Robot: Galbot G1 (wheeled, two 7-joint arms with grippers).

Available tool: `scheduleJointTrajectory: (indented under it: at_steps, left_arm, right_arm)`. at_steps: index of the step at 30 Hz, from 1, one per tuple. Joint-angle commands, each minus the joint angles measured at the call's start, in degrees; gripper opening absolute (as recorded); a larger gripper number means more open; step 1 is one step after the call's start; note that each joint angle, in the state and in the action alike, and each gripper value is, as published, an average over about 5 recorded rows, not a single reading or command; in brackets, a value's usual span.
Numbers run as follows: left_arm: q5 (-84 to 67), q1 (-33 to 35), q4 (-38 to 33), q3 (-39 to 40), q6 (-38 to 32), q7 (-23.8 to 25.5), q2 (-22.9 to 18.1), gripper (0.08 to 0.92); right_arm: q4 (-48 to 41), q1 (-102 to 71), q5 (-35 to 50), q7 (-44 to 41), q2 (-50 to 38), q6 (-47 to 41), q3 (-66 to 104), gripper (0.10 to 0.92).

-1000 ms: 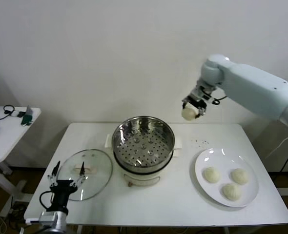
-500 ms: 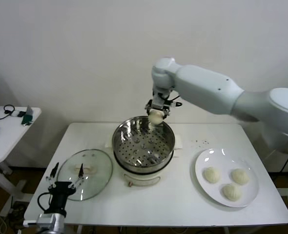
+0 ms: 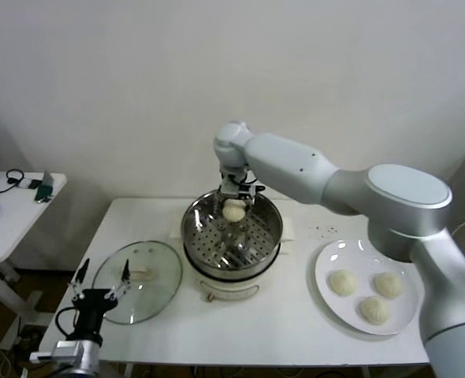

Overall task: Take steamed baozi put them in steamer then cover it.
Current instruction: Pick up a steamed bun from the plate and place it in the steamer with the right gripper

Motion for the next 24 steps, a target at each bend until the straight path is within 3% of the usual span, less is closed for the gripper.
scheduleJointTrajectory:
  at_steps: [1, 8, 15, 20, 24]
  left_arm:
    - [-0.7, -0.3, 0.1, -0.1, 0.3, 0.0, 0.0, 0.823]
    - [-0.7, -0.3, 0.4, -0.2, 0.1, 0.0, 0.1, 0.823]
    - [-0.6, -0.3, 0.3, -0.1, 0.1, -0.1, 0.1, 0.823]
    - [-0.5, -0.1, 0.2, -0.1, 0.0, -0.1, 0.1, 0.823]
    - [-0.5, 0.1, 0.0, -0.1, -0.1, -0.1, 0.2, 0.823]
  right_arm:
    - [-2.9, -2.1, -1.6, 0.2, 2.4, 0.9, 0.2, 0.73]
    - [-3.3, -1.7, -2.4, -0.9, 2.7, 0.8, 1.5, 0.812]
    - [1.0, 2.4, 3.3, -4.6, -1.4, 0.4, 1.2, 0.823]
    - [6.1, 9.4, 14.8, -5.7, -7.3, -3.8, -2.3, 0.823]
    - [11.7, 16.5, 29.7, -0.6, -14.3, -14.2, -10.0, 0.823]
